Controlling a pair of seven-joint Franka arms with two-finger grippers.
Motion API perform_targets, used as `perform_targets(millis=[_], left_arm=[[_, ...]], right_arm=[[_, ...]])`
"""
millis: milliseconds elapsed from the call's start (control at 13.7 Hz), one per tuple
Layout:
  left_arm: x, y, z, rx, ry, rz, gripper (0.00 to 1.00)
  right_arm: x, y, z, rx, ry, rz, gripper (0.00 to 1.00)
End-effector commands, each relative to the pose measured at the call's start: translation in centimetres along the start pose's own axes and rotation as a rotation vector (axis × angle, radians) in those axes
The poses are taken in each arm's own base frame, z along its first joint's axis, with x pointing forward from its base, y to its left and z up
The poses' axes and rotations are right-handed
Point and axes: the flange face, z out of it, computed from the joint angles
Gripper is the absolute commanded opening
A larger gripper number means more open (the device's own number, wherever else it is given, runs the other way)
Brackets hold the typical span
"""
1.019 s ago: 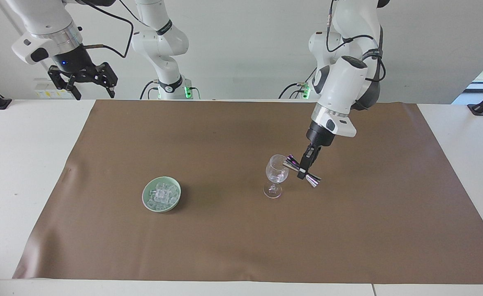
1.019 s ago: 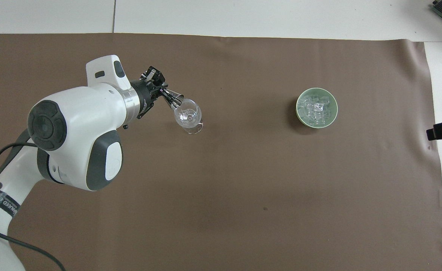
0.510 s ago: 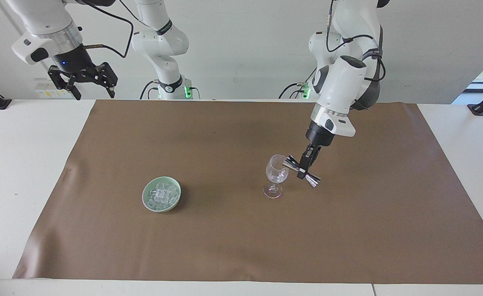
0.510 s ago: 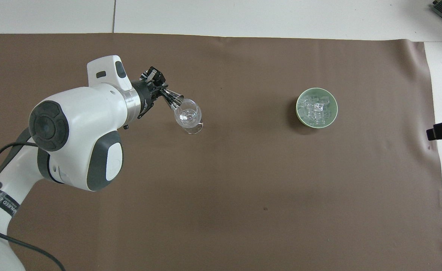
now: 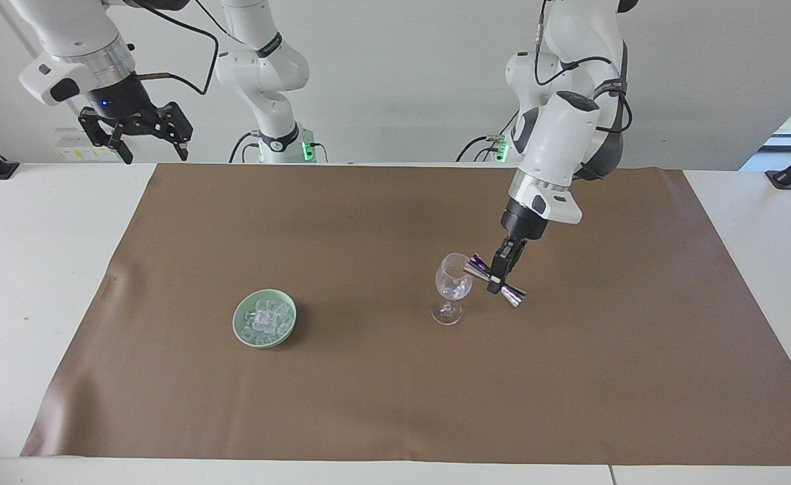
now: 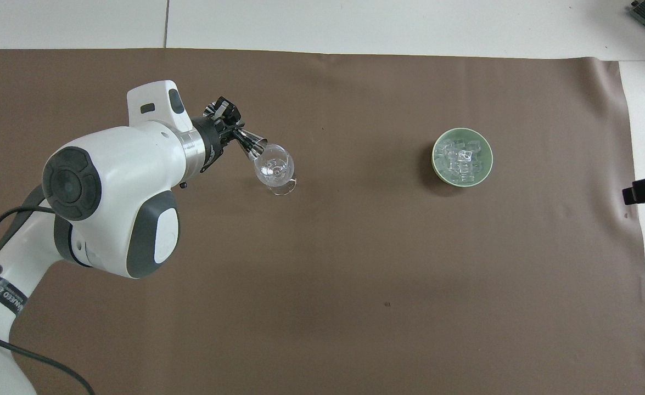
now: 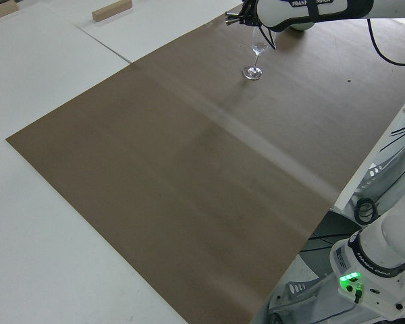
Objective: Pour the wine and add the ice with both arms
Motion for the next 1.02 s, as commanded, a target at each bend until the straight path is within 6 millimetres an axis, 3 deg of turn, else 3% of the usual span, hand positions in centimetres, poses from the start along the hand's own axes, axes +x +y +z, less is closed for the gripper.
perform_targets(millis=[0, 947], left_arm=[[-0.08, 0.68, -0.18, 0.005, 0.016, 0.012, 0.00], [-0.31, 0.89, -0.35, 0.006, 0.028, 0.034, 0.00]], right_arm=[[-0.33, -0.07, 0.04, 0.010, -0.002, -0.014, 1.00], [-0.33, -0.07, 0.04, 0.010, -0.002, -0.014, 1.00]])
